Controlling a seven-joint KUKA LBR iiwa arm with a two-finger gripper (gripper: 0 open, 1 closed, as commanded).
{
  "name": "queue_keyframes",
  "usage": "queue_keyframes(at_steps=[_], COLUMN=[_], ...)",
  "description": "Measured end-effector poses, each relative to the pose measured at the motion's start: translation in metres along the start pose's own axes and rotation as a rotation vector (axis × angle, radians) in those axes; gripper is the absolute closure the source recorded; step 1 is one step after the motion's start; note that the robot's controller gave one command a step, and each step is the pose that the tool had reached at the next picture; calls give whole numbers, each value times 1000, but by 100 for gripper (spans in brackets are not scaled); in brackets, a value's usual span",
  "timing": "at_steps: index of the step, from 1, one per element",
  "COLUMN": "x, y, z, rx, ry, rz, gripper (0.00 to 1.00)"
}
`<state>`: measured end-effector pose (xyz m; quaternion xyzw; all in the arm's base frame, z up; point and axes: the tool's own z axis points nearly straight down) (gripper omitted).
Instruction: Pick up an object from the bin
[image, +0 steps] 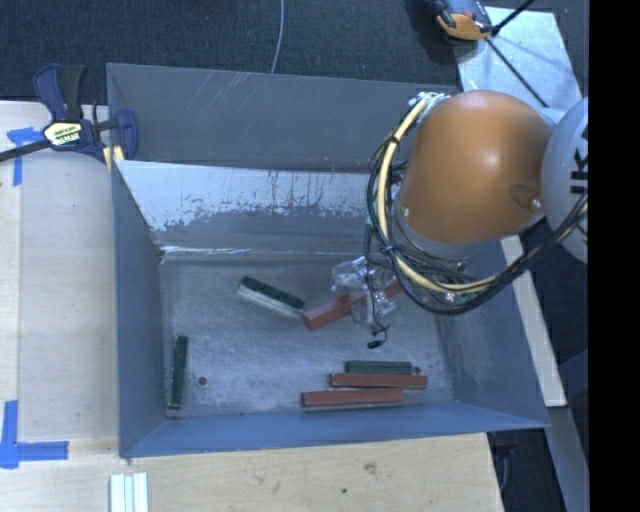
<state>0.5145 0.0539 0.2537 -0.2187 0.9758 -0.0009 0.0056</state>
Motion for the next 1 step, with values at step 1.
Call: queue_keyframes(at_steps=[1], x=[1], y=[1], z=[3], rx=[-2], ry=[5], rz=[0], gripper=[100])
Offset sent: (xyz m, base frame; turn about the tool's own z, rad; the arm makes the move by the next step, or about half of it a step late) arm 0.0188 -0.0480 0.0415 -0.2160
